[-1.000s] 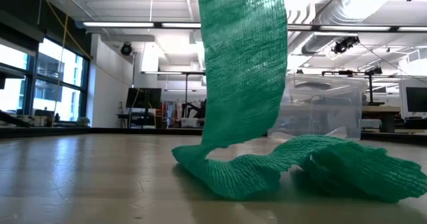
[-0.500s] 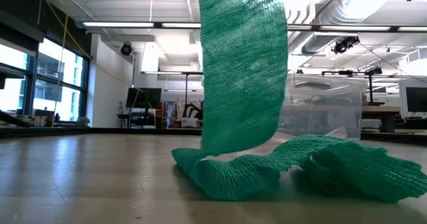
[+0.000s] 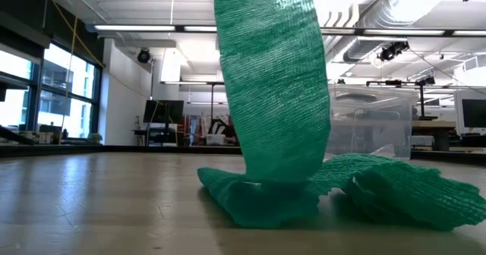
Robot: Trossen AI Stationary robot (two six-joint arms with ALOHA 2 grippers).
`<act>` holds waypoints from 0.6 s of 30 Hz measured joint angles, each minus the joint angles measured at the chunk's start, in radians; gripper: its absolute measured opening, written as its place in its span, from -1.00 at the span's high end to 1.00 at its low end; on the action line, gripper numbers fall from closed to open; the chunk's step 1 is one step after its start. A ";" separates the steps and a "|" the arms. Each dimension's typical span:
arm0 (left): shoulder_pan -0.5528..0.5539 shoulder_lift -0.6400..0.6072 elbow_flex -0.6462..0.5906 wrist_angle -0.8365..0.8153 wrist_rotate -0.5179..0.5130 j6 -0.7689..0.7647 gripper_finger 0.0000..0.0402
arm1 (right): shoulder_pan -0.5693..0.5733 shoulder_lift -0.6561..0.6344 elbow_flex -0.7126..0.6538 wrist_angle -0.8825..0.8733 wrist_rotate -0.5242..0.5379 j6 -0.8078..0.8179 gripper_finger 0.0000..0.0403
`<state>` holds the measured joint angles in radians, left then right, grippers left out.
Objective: Roll bandage
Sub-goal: Roll the green bandage
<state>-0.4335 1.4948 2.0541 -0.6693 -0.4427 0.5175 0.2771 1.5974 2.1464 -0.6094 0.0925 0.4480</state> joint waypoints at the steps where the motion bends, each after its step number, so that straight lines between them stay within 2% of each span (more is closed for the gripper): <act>1: 0.000 0.000 0.000 0.000 0.000 0.000 0.95 | -0.001 0.001 0.000 0.000 0.000 0.000 0.17; 5: -0.001 -0.001 0.000 0.000 0.005 -0.013 0.95 | -0.005 0.012 0.000 0.000 0.002 -0.010 0.40; 11: -0.001 0.000 -0.001 0.002 0.008 -0.122 0.80 | -0.004 0.012 0.000 0.000 0.008 -0.066 0.91; 18: 0.008 -0.017 -0.002 -0.053 0.016 -0.286 0.39 | -0.005 0.013 -0.001 -0.002 0.035 -0.126 0.96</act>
<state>-0.4260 1.4776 2.0521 -0.7219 -0.4263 0.2315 0.2722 1.6109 2.1456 -0.6116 0.1270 0.3219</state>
